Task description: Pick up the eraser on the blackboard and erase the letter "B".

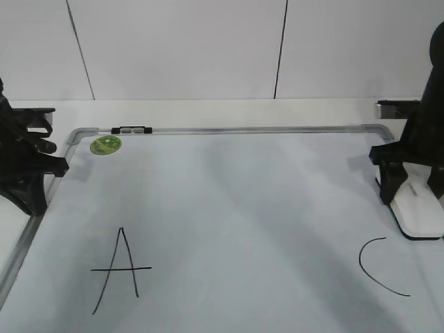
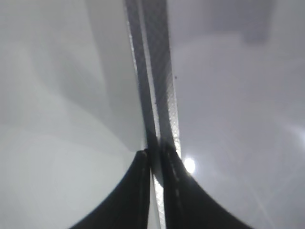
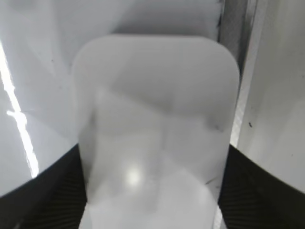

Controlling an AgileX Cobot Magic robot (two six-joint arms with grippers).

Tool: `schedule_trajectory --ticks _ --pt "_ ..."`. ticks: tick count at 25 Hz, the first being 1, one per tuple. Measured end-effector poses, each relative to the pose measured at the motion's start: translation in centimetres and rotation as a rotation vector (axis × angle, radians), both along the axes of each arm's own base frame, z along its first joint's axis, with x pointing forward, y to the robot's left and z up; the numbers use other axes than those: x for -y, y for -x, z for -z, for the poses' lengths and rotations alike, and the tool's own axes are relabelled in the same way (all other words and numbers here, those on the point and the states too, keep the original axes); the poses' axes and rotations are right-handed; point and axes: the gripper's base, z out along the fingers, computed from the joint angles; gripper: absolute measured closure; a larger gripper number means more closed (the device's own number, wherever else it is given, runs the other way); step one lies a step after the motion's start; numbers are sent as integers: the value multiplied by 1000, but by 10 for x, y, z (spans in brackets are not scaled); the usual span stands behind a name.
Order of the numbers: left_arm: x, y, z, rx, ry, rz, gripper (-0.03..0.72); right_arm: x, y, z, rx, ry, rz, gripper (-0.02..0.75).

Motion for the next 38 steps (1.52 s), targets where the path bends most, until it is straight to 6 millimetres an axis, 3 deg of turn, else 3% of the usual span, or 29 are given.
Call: schedule_trajectory --ticks 4,12,16,22,32,35,38 --pt "0 0 0 0 0 0 663 0 -6 -8 25 2 -1 104" --pt "0 0 0 0 0 0 663 1 -9 -13 43 9 -1 102" --pt "0 0 0 0 0 0 663 1 -18 -26 91 13 5 103" --pt "0 0 0 0 0 0 663 -2 -28 -59 207 -22 18 113" --pt "0 0 0 -3 0 0 658 -7 2 -137 391 -92 31 146" --pt "0 1 0 -7 -3 14 615 -7 15 -160 444 -95 33 146" --pt "-1 3 -1 -39 -6 34 505 -7 24 -174 481 -96 31 147"
